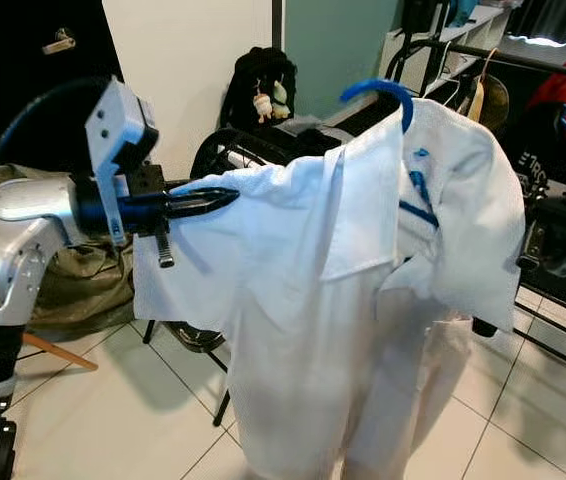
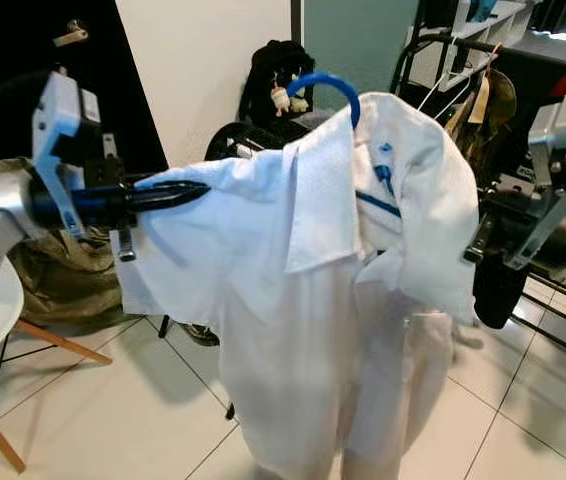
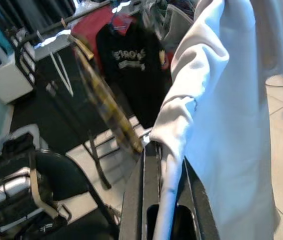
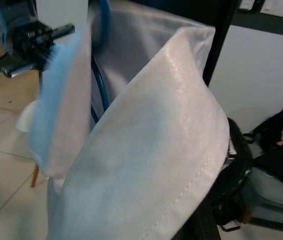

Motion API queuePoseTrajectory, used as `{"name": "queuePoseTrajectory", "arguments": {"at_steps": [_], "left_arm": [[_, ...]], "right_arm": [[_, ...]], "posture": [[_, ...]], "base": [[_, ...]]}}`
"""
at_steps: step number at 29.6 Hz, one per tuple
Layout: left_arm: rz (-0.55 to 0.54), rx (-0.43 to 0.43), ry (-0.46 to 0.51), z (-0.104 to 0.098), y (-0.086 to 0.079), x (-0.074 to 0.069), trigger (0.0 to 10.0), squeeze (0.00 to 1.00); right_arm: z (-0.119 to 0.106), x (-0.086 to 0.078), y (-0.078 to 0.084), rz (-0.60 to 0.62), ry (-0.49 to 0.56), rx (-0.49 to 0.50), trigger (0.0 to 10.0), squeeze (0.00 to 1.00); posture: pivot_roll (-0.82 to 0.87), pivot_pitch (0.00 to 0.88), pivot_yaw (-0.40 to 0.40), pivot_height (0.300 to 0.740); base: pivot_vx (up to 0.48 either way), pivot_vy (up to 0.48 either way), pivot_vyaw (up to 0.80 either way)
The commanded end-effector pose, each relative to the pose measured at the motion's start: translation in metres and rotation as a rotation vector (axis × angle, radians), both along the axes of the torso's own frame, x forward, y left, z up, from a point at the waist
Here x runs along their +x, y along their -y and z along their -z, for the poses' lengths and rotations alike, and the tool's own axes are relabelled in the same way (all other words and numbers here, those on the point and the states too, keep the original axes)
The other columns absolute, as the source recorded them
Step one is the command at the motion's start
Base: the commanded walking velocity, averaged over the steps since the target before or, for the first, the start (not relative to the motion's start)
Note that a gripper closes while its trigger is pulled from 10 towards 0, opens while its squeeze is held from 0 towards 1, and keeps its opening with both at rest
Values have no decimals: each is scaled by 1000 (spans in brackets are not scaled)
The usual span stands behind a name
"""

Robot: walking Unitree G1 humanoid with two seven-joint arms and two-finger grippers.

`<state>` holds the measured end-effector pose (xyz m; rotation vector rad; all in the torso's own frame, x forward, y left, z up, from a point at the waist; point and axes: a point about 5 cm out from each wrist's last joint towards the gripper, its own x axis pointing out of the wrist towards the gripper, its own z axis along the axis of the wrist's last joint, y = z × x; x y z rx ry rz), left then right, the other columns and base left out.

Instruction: Hang hanger

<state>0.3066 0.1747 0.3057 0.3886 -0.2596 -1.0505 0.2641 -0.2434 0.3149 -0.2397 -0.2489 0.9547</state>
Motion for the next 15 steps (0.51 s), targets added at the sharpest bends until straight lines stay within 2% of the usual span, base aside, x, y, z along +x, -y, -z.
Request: {"name": "queuePoseTrajectory", "arguments": {"at_steps": [1, 15], "left_arm": [[-37, -1, -2, 6, -1, 3, 10000, 0], [-59, -30, 2, 11, 11, 3, 10000, 0]], "right_arm": [[-7, -1, 0, -10, 22, -23, 0, 0], [-10, 2, 0, -11, 31, -31, 0, 0]], "posture": [[-107, 62, 7, 740], [-105, 62, 2, 740]], "base": [[0, 0, 0], [0, 0, 0]]}}
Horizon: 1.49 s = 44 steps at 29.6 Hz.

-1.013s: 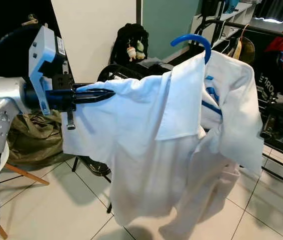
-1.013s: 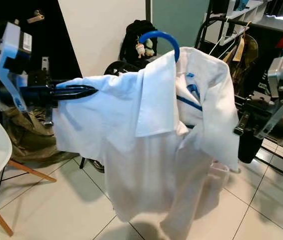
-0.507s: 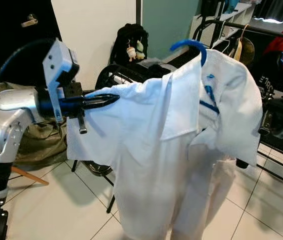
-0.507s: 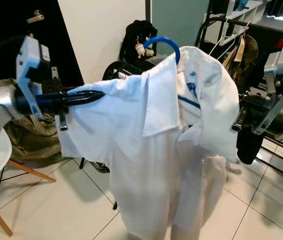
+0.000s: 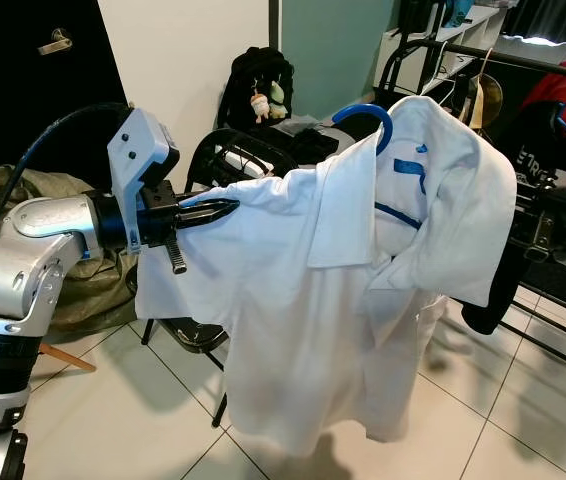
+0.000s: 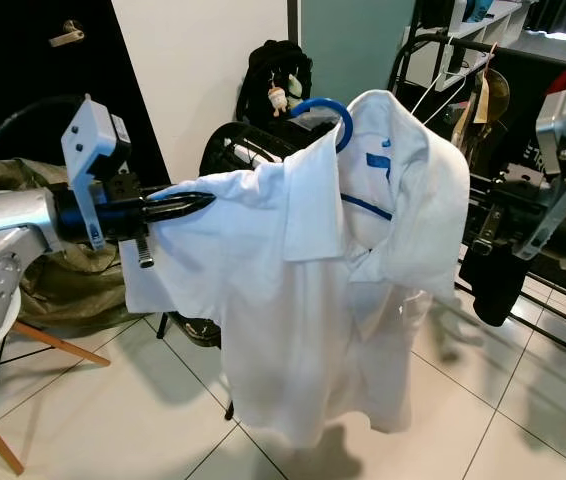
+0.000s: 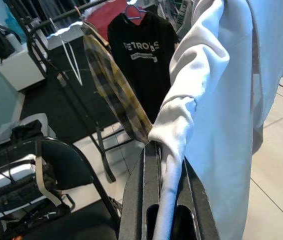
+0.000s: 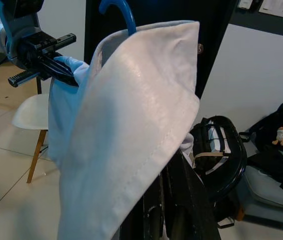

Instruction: Hang hanger

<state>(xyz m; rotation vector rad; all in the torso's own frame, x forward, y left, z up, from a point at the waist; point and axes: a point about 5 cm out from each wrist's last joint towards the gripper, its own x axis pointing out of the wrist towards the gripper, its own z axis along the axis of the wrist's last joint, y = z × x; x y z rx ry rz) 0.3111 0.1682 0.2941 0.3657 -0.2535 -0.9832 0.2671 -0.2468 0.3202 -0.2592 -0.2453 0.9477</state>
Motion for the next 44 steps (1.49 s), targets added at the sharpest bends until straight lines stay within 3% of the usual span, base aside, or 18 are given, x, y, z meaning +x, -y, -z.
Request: {"name": "queuePoseTrajectory", "arguments": {"at_steps": [1, 5, 10, 13, 17, 23, 27, 29, 31, 39, 40, 42, 44], "left_arm": [[8, -6, 12, 0, 8, -2, 10000, 0], [15, -21, 25, 6, 24, -4, 9961, 0], [-26, 8, 40, 11, 26, -1, 10000, 0], [-98, 108, 63, 12, 10, 2, 10000, 0], [-124, 162, 67, 11, -1, 1, 10000, 0], [-134, 166, 58, 13, -3, 1, 10000, 0], [-94, 140, 32, 21, 12, -2, 10000, 0], [-94, 140, 32, 21, 12, -2, 10000, 0], [-66, 124, 26, 25, 25, -4, 10000, 0], [15, 62, 12, 28, 46, -11, 10000, 0], [60, 37, 0, 29, 54, -15, 10000, 0], [60, 37, 0, 29, 54, -15, 10000, 0], [163, -11, -33, 30, 63, -26, 10000, 0]], "right_arm": [[-5, 0, -4, -21, 26, -15, 0, 0], [-4, 2, -5, -25, 26, -16, 0, 0], [-2, 3, -4, -20, 22, -21, 0, 0], [3, 6, 6, 43, 9, -54, 0, 0], [12, 9, 19, 116, -12, -86, 0, 0], [22, 12, 24, 159, -35, -95, 0, 0], [30, 15, 11, 141, -45, -90, 0, 0], [30, 15, 11, 141, -45, -90, 0, 0], [34, 18, 2, 119, -49, -93, 0, 0], [33, 23, -7, 93, -37, -80, 0, 0], [32, 24, -11, 76, -30, -73, 0, 0], [32, 24, -11, 76, -30, -73, 0, 0], [29, 25, -17, 43, -14, -65, 0, 0]], "posture": [[-105, 62, 2, 740], [-104, 61, 2, 740], [-104, 61, 2, 740], [-97, 60, -1, 740], [-89, 59, 1, 740], [-86, 57, 6, 740], [-89, 54, 12, 740], [-89, 54, 12, 740], [-85, 52, 15, 740], [-82, 55, 18, 740], [-82, 55, 18, 740], [-82, 55, 18, 740], [-83, 57, 16, 740]], "base": [[0, 0, 0], [0, 0, 0], [0, 0, 0], [0, 0, 0], [0, 0, 0], [0, 0, 0], [0, 0, 0], [0, 0, 0], [0, 0, 0], [0, 0, 0], [0, 0, 0], [0, 0, 0], [0, 0, 0]]}}
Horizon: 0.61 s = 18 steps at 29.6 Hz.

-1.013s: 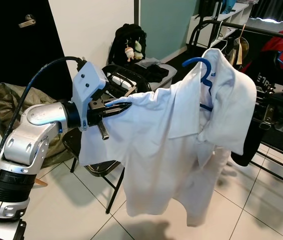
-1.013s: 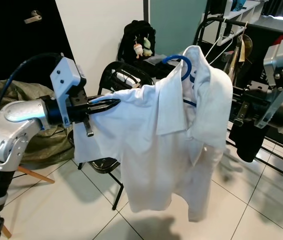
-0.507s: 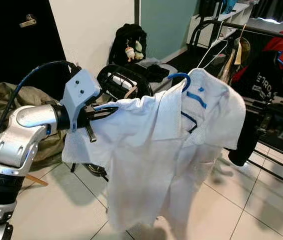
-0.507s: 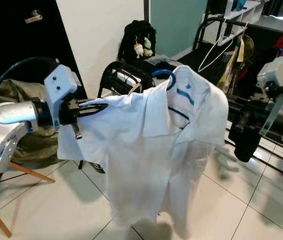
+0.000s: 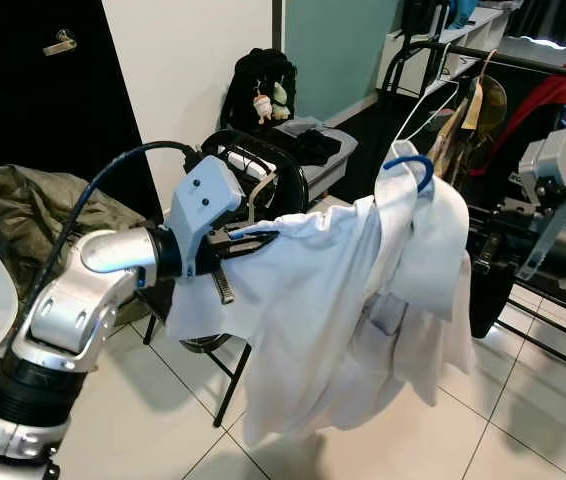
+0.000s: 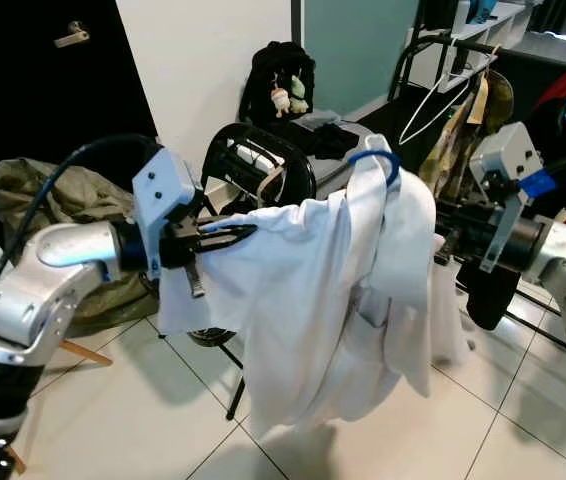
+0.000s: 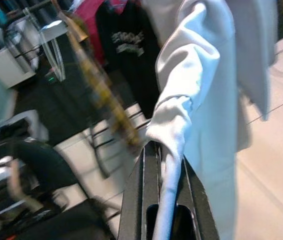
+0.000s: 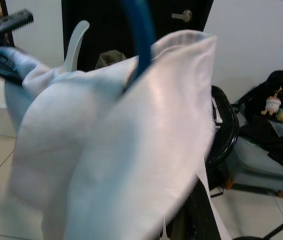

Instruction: Hang hanger

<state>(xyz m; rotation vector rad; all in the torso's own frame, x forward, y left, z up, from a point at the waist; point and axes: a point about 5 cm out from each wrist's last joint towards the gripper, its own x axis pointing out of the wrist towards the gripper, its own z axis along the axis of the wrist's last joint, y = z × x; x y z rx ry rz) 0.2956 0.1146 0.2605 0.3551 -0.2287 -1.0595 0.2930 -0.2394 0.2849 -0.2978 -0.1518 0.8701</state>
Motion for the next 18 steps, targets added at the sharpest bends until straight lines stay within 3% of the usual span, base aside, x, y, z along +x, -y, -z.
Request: {"name": "queuePoseTrajectory", "arguments": {"at_steps": [1, 5, 7, 13, 18], "left_arm": [[93, -27, 0, -3, 9, -10, 10000, 0], [178, -17, -14, -3, 3, -19, 10000, 0], [211, 15, -11, -7, -12, -22, 10000, 0], [217, 25, -3, -11, -23, -22, 10000, 0], [217, -58, 34, -26, -33, -22, 10000, 0]], "right_arm": [[-6, -1, -9, -51, 40, -4, 0, 0], [-11, -3, -11, -74, 50, 0, 0, 0], [-16, -6, -7, -85, 54, 7, 0, 0], [-20, -9, -4, -90, 56, 14, 0, 0], [-21, -15, 2, -87, 43, -12, 0, 0]], "posture": [[-83, 57, 16, 740], [-85, 60, 10, 740], [-87, 62, 8, 740], [-92, 63, 8, 740], [-103, 67, 6, 740]], "base": [[0, 0, 0], [0, 0, 0], [0, 0, 0], [0, 0, 0], [0, 0, 0]]}}
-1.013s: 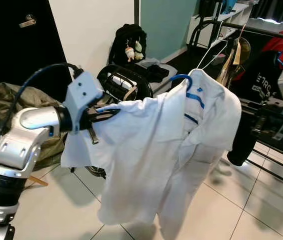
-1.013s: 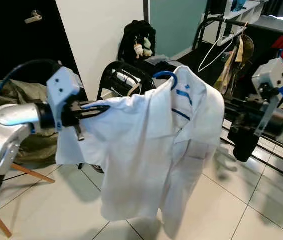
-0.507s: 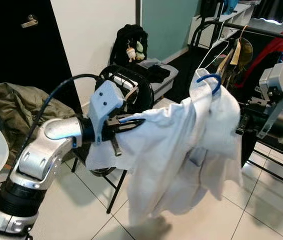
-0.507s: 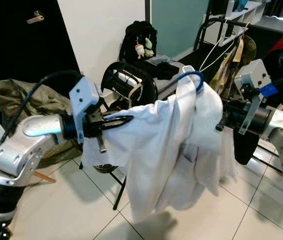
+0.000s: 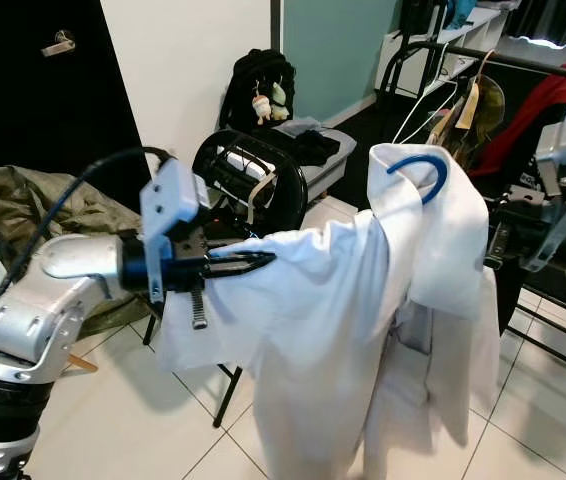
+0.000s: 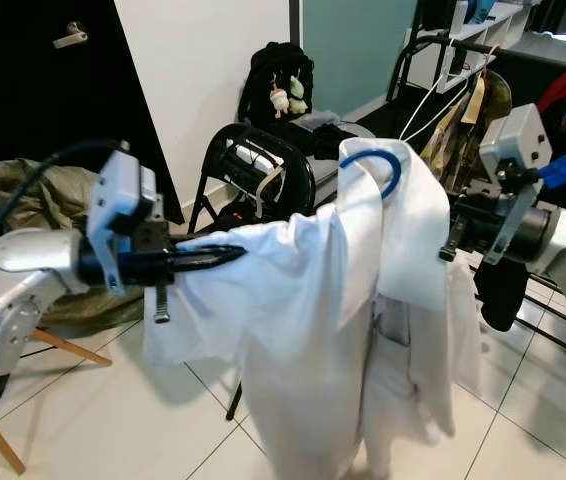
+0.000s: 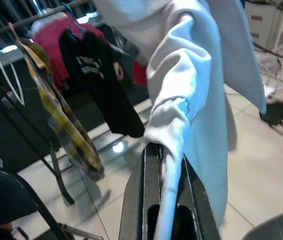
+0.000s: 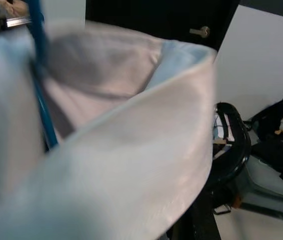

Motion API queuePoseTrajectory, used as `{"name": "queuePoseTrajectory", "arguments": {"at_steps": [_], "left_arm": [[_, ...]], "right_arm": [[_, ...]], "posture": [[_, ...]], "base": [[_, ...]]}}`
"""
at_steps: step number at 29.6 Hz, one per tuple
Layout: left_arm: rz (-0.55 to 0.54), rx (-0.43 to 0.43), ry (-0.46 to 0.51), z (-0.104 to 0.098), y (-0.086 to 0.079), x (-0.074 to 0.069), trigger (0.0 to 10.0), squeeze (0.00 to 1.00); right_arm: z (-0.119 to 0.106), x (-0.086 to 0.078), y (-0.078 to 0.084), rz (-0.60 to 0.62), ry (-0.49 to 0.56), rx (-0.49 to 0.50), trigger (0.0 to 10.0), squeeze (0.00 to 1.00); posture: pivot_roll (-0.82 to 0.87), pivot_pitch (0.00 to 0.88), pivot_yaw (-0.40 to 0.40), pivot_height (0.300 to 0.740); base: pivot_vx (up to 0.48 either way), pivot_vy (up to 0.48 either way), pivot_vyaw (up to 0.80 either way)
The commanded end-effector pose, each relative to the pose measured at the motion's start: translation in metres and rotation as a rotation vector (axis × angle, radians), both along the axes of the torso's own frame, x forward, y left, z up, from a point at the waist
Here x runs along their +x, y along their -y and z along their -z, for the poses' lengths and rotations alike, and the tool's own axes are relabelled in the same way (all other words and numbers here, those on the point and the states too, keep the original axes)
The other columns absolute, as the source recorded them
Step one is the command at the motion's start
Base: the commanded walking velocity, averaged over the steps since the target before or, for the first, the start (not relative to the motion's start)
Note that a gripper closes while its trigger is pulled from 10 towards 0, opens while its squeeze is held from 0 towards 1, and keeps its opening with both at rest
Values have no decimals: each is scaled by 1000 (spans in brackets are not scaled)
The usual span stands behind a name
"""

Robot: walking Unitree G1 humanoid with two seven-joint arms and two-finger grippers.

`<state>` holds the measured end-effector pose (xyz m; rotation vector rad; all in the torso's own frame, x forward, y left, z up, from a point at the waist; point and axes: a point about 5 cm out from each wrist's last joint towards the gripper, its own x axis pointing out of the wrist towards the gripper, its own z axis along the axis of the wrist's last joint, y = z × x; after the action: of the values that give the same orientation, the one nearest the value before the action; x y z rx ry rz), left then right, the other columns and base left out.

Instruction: Hang hanger

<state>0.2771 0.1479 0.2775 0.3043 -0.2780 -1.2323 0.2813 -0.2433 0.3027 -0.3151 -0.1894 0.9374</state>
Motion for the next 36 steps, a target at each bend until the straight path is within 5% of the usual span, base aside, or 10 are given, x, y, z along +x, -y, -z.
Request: {"name": "queuePoseTrajectory", "arguments": {"at_steps": [1, 2, 5, 7, 8, 9, 15, 16, 30, 36], "left_arm": [[41, -57, 39, -12, 2, -5, 10000, 0], [46, -73, 37, -12, 5, -5, 10000, 0], [45, -83, 35, -12, 7, -6, 10000, 0], [43, -88, 32, -11, 8, -6, 10000, 0], [41, -91, 30, -10, 8, -6, 10000, 0], [39, -97, 30, -11, 9, -6, 10000, 0], [52, -122, 23, -11, 11, -6, 9961, 0], [54, -133, 18, -10, 12, -6, 9882, 0], [-1, -202, -3, -5, 17, -1, 9647, 0], [-104, -193, -5, 2, 14, 9, 9686, 0]], "right_arm": [[-2, -4, 0, -9, 4, -18, 8314, 0], [0, -4, 1, -6, -6, -31, 10000, 0], [3, -6, 0, -22, -32, -44, 10000, 0], [4, -10, -2, -58, -59, -49, 10000, 165], [4, -15, -6, -113, -85, -39, 10000, 941], [3, -22, -9, -181, -103, -22, 10000, 1000], [-7, -38, -15, -334, -121, 46, 10000, 1000], [-11, -41, -14, -361, -122, 64, 10000, 0], [-34, -45, 13, -327, -102, 149, 10000, 0], [-28, -56, 26, -354, -219, 105, 10000, 0]], "posture": [[-104, 68, 3, 740], [-107, 68, 0, 740], [-108, 68, 0, 740], [-108, 68, 0, 740], [-108, 68, 0, 740], [-109, 69, -4, 740], [-113, 69, -4, 740], [-113, 69, -4, 740], [-126, 67, -5, 740], [-132, 64, -10, 740]], "base": [[0, 0, 0], [0, 0, 0], [0, 0, 0], [0, 0, 0], [0, 0, 0], [0, 0, 0], [0, 0, 0], [0, 0, 0], [0, 0, 0], [0, 0, 0]]}}
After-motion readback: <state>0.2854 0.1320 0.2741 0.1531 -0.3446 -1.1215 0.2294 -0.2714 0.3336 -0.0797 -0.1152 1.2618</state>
